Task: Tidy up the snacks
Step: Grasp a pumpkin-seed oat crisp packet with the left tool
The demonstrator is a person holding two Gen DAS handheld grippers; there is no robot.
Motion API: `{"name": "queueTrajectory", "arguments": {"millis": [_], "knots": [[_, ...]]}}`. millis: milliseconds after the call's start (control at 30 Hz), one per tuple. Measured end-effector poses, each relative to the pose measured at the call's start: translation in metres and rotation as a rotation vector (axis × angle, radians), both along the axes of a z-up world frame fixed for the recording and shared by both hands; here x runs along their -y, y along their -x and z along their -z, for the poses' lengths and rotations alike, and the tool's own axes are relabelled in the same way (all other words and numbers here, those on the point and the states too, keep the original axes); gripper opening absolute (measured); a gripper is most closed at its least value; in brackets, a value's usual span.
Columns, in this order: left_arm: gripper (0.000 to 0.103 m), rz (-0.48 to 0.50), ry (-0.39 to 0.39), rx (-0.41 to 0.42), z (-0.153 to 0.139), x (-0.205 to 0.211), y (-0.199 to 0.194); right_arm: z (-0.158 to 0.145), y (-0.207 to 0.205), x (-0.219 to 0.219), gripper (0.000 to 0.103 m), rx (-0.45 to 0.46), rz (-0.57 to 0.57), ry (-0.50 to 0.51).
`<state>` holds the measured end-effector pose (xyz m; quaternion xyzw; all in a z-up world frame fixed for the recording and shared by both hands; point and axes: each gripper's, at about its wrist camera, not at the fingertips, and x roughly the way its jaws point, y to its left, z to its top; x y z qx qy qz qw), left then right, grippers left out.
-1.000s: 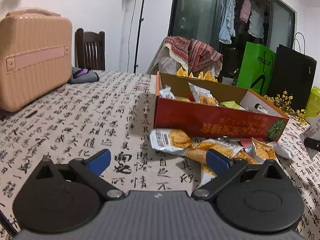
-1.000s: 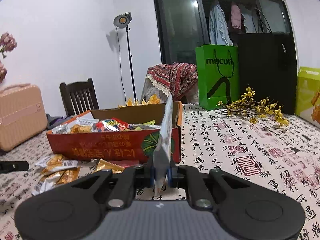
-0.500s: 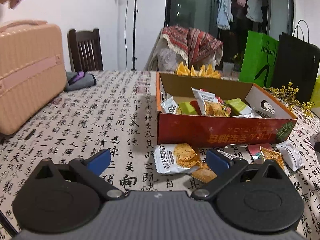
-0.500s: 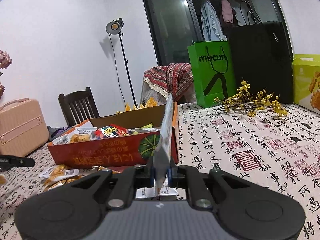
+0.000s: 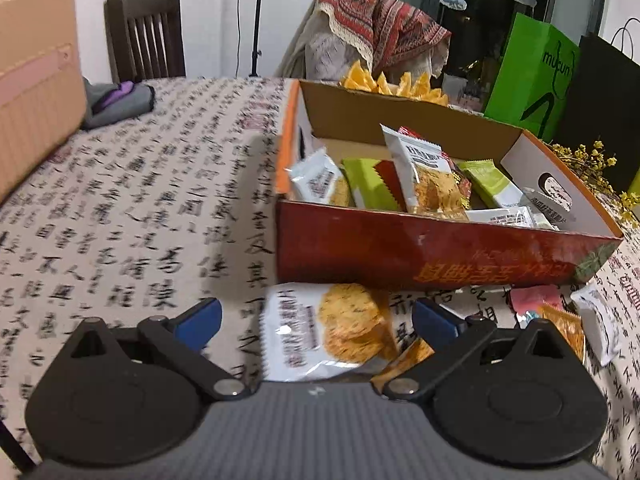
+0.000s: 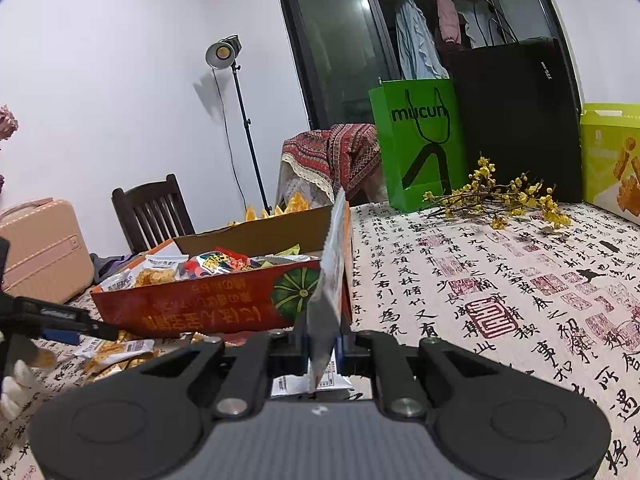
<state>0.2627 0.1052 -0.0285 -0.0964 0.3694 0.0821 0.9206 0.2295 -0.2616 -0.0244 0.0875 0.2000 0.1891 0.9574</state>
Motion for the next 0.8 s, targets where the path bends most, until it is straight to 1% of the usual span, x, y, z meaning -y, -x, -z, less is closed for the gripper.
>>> {"name": "queueTrajectory", "arguments": {"millis": [100, 233, 300, 367, 400, 467, 500, 533, 567, 667, 800], "knots": [[0.103, 0.002, -0.009, -0.032, 0.008, 0.004, -0.011, 0.000, -0.001, 0.000, 0.012, -0.006, 0.003, 0.000], [0.103, -0.011, -0.085, -0.032, 0.015, 0.011, -0.011, 0.000, -0.002, -0.001, 0.012, -0.012, 0.001, 0.000], [0.100, -0.026, -0.115, -0.034, 0.016, 0.013, -0.010, 0.000, -0.003, -0.001, 0.012, -0.014, 0.000, 0.001], [0.088, -0.032, -0.115, -0.021, 0.014, 0.012, -0.006, 0.000, -0.004, -0.001, 0.012, -0.016, -0.001, 0.001], [0.074, -0.036, -0.116, -0.014, 0.012, 0.012, -0.004, 0.000, -0.004, -0.001, 0.012, -0.016, -0.001, 0.000], [0.073, -0.043, -0.095, -0.008, 0.009, 0.008, -0.001, 0.000, -0.004, -0.001, 0.012, -0.015, 0.000, 0.001], [0.069, -0.047, -0.089, -0.003, 0.009, 0.007, 0.001, 0.000, -0.004, -0.001, 0.012, -0.015, -0.001, 0.001], [0.058, -0.051, -0.092, -0.002, 0.008, 0.007, 0.003, 0.000, -0.004, -0.001, 0.012, -0.016, -0.001, 0.001], [0.051, -0.057, -0.094, 0.002, 0.007, 0.006, 0.004, 0.000, -0.004, -0.001, 0.012, -0.016, -0.001, 0.002], [0.050, -0.057, -0.062, 0.010, 0.005, 0.002, 0.008, 0.000, -0.003, -0.001, 0.012, -0.017, -0.001, 0.004], [0.048, -0.064, -0.060, 0.045, -0.001, 0.000, 0.018, 0.000, -0.004, -0.002, 0.012, -0.017, 0.000, 0.009]]}}
